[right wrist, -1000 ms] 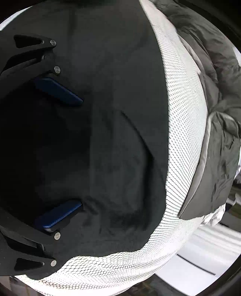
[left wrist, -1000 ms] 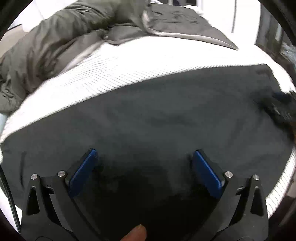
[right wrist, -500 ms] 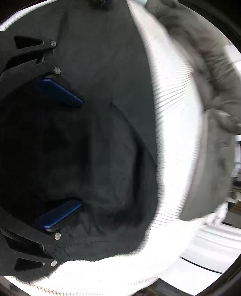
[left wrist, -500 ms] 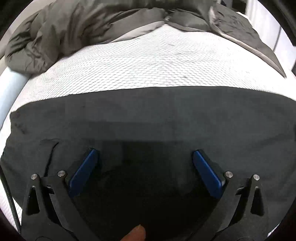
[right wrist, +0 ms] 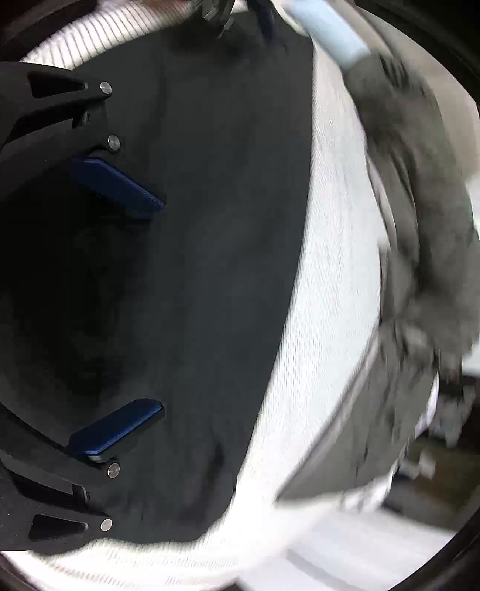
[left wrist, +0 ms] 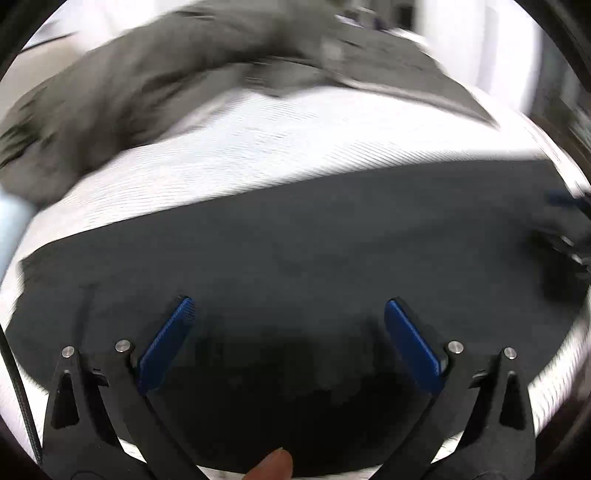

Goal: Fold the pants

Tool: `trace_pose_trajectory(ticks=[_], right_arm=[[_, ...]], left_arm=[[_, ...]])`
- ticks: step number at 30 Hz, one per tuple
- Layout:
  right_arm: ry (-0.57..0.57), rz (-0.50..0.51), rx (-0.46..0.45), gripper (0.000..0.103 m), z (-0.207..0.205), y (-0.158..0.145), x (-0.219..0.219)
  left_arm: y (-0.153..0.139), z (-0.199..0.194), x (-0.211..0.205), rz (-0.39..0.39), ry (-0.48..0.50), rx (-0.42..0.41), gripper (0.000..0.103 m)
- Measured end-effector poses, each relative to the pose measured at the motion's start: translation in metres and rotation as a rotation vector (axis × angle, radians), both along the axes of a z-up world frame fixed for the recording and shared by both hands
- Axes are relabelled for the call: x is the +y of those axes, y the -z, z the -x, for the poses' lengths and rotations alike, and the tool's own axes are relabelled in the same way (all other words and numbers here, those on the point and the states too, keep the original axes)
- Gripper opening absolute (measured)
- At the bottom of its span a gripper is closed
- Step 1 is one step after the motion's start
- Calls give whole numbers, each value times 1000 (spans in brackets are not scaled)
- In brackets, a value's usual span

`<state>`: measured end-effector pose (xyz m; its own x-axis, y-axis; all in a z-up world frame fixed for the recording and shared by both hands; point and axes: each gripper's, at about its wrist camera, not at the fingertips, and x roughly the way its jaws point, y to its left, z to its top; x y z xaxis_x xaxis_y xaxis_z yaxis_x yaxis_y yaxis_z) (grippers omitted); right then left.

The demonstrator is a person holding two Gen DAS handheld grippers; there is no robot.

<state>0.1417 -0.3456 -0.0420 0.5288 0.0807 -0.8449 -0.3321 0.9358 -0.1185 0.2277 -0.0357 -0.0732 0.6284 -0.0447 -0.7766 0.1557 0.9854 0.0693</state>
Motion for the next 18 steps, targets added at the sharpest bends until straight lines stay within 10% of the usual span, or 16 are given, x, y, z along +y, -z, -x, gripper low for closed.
trace_pose_trajectory(ticks=[10, 18], right_arm=[[212, 130, 35, 102, 34, 14, -92], [166, 91, -48, 102, 76, -2, -87]], left_arm=[[22, 8, 5, -28, -16, 68, 102], [-12, 30, -72, 43, 152, -77, 102]])
